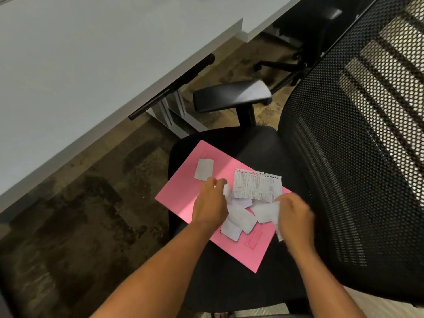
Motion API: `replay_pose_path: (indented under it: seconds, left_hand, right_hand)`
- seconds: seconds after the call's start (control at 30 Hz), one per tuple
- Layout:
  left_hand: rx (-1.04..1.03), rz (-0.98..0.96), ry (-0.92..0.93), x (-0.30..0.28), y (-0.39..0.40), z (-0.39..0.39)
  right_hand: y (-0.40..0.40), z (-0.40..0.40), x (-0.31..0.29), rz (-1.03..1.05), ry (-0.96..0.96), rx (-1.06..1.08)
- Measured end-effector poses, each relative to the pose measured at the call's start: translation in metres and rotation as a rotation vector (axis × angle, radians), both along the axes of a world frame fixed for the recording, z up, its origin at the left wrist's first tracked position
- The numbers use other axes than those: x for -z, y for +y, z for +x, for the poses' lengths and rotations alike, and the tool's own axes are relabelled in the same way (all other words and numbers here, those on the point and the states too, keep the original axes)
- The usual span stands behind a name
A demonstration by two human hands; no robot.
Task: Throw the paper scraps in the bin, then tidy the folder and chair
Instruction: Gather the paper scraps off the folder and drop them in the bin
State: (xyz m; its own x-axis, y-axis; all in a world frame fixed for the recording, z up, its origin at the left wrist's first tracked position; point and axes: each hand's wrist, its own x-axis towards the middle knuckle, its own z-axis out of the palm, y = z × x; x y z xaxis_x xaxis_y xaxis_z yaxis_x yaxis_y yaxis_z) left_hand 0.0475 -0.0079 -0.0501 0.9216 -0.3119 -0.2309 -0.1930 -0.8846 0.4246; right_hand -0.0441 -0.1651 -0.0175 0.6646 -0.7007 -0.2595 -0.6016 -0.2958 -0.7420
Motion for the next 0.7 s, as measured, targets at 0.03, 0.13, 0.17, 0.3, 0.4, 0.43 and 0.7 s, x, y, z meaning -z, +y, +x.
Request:
replay_pose_path:
  seconds: [0.03,0.13,0.17,0.3,0.4,0.43,0.7]
  left_hand:
    - [0.078,0.053,-0.023,0.001,-0.003,0.007]
    - [0.205,0.171,-0.017,0.001,-0.009,0.022]
    - [0.219,0.195,-0.015,0.003,-0.009,0.024]
    - [0.228,0.248,-0.028,0.018,-0.004,0.022]
    - [0.211,0.250,-0.020,0.024,-0.001,0.021]
    - [0.207,0.256,-0.020,0.025,0.000,0.022]
    - [-0.001,0.113,0.003,0.032,0.012,0.028]
  right_hand:
    - [0.009,0.001,0.008,0.004,0.068,-0.106]
    - [0.033,0.003,0.025,-0.028,0.210,-0.365]
    - [0.038,0.004,0.029,-0.056,0.241,-0.421]
    - [0.049,0.005,0.039,-0.214,0.363,-0.576]
    - [0.053,0.003,0.045,-0.274,0.378,-0.584]
    - [0.053,0.003,0.047,-0.276,0.380,-0.578]
    - [0.058,0.003,0.054,-0.331,0.346,-0.609]
